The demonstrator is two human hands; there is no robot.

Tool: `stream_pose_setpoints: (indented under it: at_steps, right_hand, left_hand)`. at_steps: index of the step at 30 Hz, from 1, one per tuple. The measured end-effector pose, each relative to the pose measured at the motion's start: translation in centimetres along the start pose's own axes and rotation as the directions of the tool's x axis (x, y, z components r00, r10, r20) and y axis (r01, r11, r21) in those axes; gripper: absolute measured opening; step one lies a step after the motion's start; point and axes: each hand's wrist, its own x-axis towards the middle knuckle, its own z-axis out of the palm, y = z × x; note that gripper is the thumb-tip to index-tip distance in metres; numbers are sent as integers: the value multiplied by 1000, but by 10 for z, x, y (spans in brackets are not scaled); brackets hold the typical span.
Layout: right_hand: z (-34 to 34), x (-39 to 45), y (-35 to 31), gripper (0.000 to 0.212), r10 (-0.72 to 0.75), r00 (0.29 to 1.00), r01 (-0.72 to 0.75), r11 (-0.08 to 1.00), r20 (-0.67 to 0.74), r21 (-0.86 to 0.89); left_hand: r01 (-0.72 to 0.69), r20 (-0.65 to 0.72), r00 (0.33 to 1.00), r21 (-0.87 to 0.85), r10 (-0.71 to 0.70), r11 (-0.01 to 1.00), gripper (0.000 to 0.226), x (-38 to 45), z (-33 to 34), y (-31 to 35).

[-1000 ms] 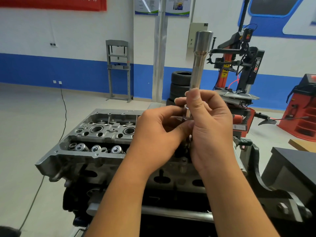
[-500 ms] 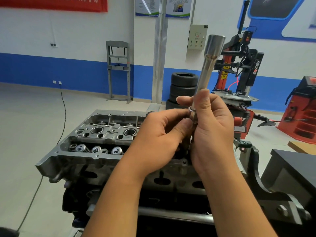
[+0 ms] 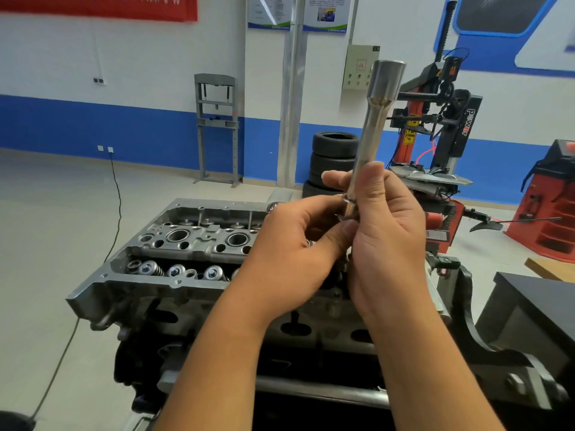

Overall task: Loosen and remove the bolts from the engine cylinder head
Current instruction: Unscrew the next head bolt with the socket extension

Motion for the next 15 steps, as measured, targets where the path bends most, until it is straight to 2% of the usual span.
stream_pose_setpoints:
  at_steps: [3,7,10,13,15]
  right_hand:
    - [0,0,1,46,-15,1000,15,1000,18,-7]
    - [-1,-1,0,39,30,998,-33,998,53,57]
    - [-1,-1,-1,54,20,1000,-20,999,22,33]
    - [-1,-1,-1,51,-14,1000,14,1000,-2,-1]
    - [-1,-1,-1,49,9,1000,-9,1000,-9,-1]
  left_hand:
    - [12,39,999,-27,-11,1000,24,-1,-2,1]
    - [42,-76,996,-25,-44,999,16,0,1,-1]
    - [16,-131,991,29,-13,999,18,0,2,-4]
    - [-20,9,1000,6,19,1000,17,1,0,-3]
    - [-7,30,1000,-18,8,1000,20,1,-1,-2]
